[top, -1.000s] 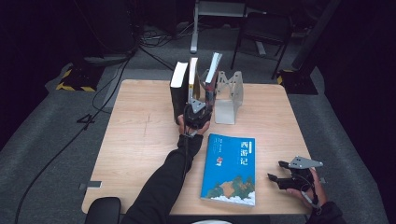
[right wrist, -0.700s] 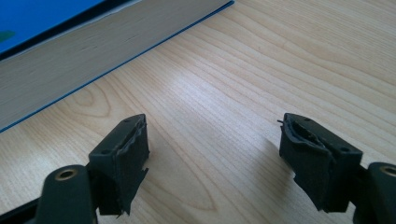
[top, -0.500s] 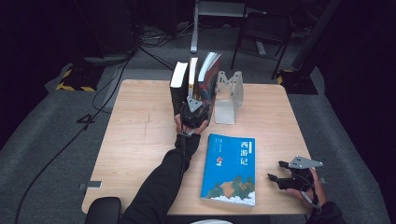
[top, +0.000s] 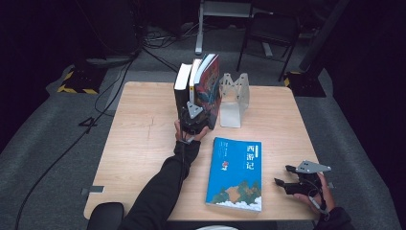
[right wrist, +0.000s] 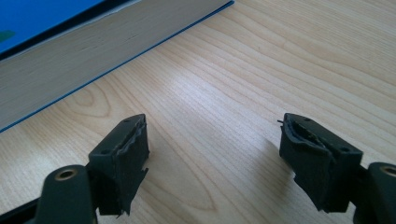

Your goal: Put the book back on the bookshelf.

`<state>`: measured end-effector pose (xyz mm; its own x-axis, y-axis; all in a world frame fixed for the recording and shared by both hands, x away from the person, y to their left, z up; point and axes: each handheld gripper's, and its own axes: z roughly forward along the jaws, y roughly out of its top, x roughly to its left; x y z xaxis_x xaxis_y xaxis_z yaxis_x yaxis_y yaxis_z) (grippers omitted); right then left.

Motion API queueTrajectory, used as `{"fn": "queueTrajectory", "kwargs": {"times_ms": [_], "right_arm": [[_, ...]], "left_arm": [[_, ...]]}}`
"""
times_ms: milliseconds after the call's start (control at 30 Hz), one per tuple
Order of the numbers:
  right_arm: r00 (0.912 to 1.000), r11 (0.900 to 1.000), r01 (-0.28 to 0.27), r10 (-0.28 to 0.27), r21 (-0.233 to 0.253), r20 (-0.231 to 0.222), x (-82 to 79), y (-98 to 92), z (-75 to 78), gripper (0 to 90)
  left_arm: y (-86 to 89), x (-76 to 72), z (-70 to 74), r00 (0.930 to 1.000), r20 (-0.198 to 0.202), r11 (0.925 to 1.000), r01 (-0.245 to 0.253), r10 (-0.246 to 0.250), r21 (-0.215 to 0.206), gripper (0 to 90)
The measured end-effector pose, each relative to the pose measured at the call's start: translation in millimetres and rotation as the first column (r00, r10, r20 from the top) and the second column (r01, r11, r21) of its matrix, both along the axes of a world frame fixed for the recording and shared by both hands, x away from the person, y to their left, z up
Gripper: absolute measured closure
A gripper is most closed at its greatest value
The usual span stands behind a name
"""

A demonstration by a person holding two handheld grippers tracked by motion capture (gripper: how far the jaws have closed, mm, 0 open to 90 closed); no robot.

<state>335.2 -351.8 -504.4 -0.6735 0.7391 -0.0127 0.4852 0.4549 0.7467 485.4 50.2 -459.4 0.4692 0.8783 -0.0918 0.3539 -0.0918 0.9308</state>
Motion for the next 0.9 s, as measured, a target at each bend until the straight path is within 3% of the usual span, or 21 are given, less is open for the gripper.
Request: {"fn": "queueTrajectory", "kwargs": {"times_ms": [233,400,600,900], "right_arm": [[1.0000,1.000,0.000,0.000,0.000,0.000,0.0,0.0,0.0,23.9],[1.0000,1.000,-0.001,0.001,0.000,0.001,0.2,-0.1,0.0,23.8],[1.0000,1.000,0.000,0.000,0.001,0.000,0.2,-0.1,-0.1,23.8],[1.0000,1.000,0.000,0.000,0.001,0.000,0.3,-0.1,-0.1,23.8]], "left_arm": [[2.3,-3.3,3.3,0.9995,0.008,0.9982,0.030,-0.031,0.051,66.6],[5.7,-3.7,6.7,0.9977,0.020,0.9930,0.063,-0.065,0.100,66.4],[7.9,-1.0,9.8,0.9964,0.010,0.9912,0.082,-0.084,0.104,66.0],[12.7,-5.2,15.7,0.9903,0.002,0.9778,0.137,-0.139,0.158,64.4]]}}
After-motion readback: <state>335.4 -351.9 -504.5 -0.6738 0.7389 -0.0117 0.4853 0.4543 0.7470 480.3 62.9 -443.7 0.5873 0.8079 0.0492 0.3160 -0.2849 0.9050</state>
